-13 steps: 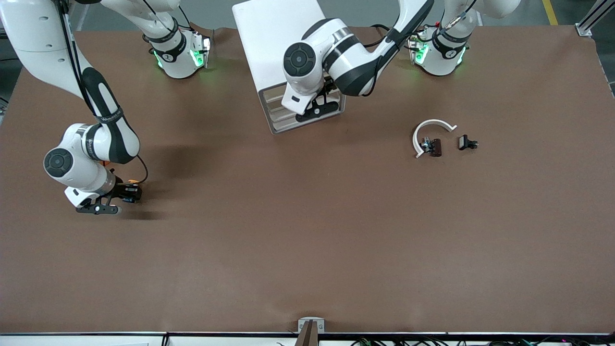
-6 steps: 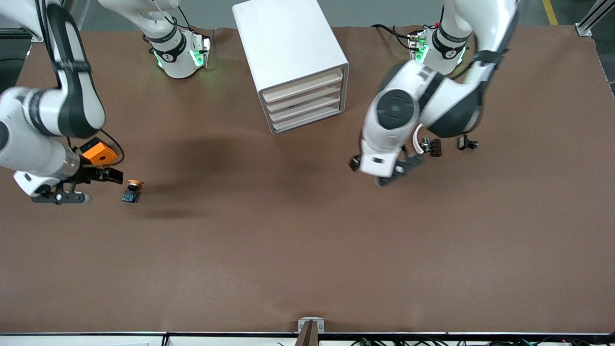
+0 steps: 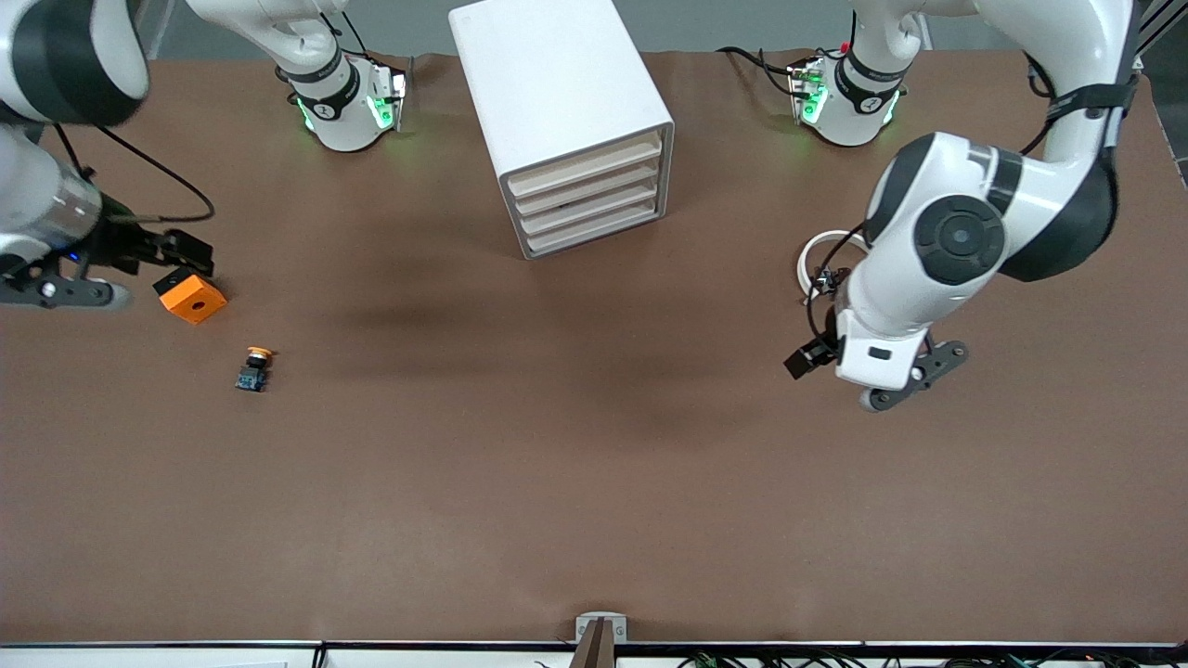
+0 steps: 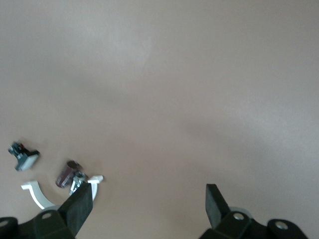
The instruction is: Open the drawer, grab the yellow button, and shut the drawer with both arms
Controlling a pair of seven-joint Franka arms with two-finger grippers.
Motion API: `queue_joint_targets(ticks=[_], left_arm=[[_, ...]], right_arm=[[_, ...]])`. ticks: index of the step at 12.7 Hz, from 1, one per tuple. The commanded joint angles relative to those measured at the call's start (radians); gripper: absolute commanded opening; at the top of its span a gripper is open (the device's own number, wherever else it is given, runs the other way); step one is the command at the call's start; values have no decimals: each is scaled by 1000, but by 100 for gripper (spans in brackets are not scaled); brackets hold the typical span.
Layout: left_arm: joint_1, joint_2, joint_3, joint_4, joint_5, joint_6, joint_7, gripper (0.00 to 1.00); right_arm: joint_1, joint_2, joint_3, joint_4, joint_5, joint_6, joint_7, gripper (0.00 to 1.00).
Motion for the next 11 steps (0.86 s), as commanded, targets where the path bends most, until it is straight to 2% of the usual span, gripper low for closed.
queue_joint_targets(ticks=[1, 3, 6, 11], left_arm=[[64, -66, -21, -8, 2, -39, 78, 100], [76, -93, -17, -8, 2, -95, 126, 100], [118, -103, -21, -7, 2, -112, 216, 100], [205, -238, -14, -7, -21, -210, 413, 100]], right_arm=[[2, 19, -3, 122, -9, -87, 4, 100], [-4, 19, -8, 157, -11, -97, 1, 100], [-18, 18, -15, 197, -9, -133, -40, 100], [-23, 25, -11, 248, -6, -153, -31, 100]])
